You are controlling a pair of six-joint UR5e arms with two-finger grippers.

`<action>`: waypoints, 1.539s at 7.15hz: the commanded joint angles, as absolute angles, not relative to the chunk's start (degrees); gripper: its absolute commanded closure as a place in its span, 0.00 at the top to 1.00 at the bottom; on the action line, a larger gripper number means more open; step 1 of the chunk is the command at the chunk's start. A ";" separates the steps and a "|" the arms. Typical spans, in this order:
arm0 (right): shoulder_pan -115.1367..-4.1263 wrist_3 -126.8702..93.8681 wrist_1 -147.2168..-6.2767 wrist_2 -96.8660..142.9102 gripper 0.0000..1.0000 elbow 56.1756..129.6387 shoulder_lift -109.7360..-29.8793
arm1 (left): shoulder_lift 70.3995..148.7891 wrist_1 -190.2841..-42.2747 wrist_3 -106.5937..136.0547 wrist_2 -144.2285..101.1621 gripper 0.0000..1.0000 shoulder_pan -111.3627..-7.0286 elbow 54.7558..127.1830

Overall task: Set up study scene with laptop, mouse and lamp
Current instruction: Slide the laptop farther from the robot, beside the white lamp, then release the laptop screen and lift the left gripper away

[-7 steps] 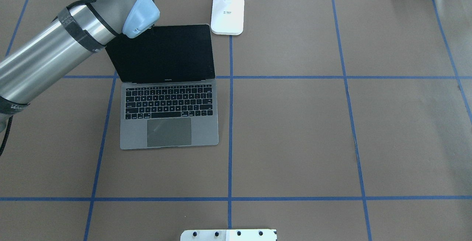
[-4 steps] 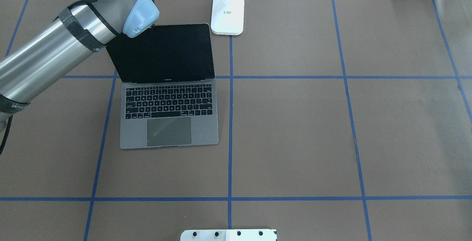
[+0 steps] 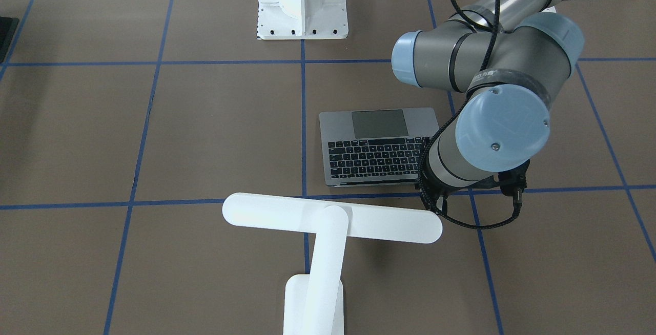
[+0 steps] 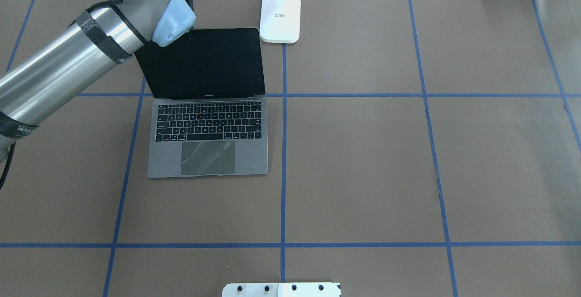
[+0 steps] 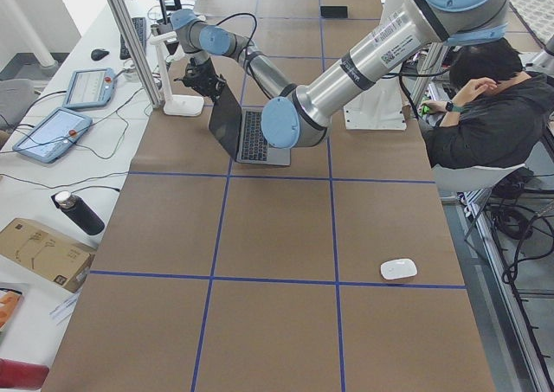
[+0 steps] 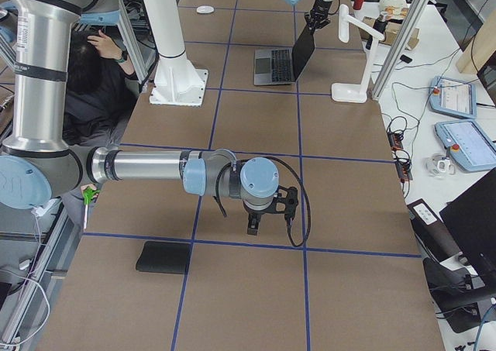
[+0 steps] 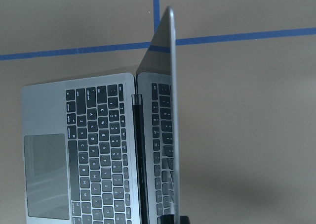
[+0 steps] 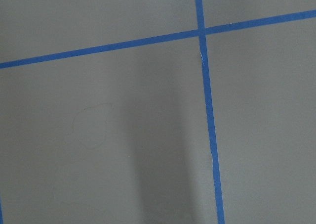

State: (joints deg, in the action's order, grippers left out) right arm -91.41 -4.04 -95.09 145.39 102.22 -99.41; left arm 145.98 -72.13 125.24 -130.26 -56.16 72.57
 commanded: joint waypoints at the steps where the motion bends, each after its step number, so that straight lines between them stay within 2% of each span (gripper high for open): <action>1: -91.41 -4.04 -95.01 145.46 1.00 102.22 -99.40 | 145.90 -73.39 125.24 -130.25 0.08 -56.16 72.07; 2: -91.41 -4.04 -95.01 145.37 1.00 102.22 -99.40 | 145.90 -73.48 125.33 -130.25 0.47 -56.08 72.07; 3: -91.41 -4.04 -95.01 145.37 0.99 102.22 -99.40 | 145.99 -73.39 125.94 -130.25 0.70 -55.99 72.16; 4: -91.41 -4.04 -95.01 145.37 1.00 102.22 -99.40 | 145.90 -73.39 125.25 -130.08 1.00 -55.99 72.25; 8: -91.41 -4.04 -95.10 145.37 1.00 102.57 -99.14 | 145.90 -73.04 125.16 -127.18 1.00 -56.34 73.38; 9: -91.41 -4.04 -95.10 145.37 1.00 102.48 -99.14 | 144.94 -72.69 125.16 -127.35 1.00 -57.73 77.04; 11: -91.49 -3.87 -94.92 145.20 1.00 102.66 -99.31 | 135.75 -72.51 125.33 -127.27 1.00 -57.74 91.85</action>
